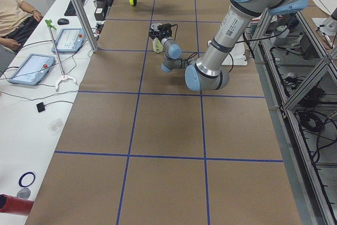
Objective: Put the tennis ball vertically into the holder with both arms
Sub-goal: 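Carry the second ball with the right gripper above the tube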
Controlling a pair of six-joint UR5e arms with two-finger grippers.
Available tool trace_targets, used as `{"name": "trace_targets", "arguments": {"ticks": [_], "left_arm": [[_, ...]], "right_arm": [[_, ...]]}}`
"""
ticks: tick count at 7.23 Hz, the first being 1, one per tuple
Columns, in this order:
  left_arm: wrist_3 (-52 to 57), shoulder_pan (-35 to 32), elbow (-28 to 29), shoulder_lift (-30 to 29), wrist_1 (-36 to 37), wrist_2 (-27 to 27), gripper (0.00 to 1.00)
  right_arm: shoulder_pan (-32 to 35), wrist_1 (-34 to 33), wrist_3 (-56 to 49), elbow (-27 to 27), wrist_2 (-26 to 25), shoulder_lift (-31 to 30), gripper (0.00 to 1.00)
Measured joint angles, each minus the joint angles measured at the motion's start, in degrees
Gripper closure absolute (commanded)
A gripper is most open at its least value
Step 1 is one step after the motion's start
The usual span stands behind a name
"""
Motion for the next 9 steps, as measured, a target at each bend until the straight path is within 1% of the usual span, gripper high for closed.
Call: {"name": "trace_targets", "arguments": {"ticks": [2, 3, 5, 8, 9], "left_arm": [[0.0, 0.0, 0.0, 0.0, 0.0, 0.0, 0.01], [0.1, 0.0, 0.0, 0.0, 0.0, 0.0, 0.01], [0.0, 0.0, 0.0, 0.0, 0.0, 0.0, 0.01], [0.0, 0.0, 0.0, -0.1, 0.1, 0.0, 0.01], [0.0, 0.0, 0.0, -0.1, 0.1, 0.0, 0.01]], "right_arm": [[0.8, -0.2, 1.0, 0.6, 0.1, 0.7, 1.0], [1.3, -1.4, 2.8, 2.5, 1.2, 1.2, 1.0], [1.8, -8.5, 8.4, 11.1, 5.9, 1.5, 1.0], [1.8, -14.3, 19.5, 23.5, 15.1, 1.1, 1.0], [1.0, -17.1, 23.6, 28.2, 17.2, 1.0, 1.0]]}}
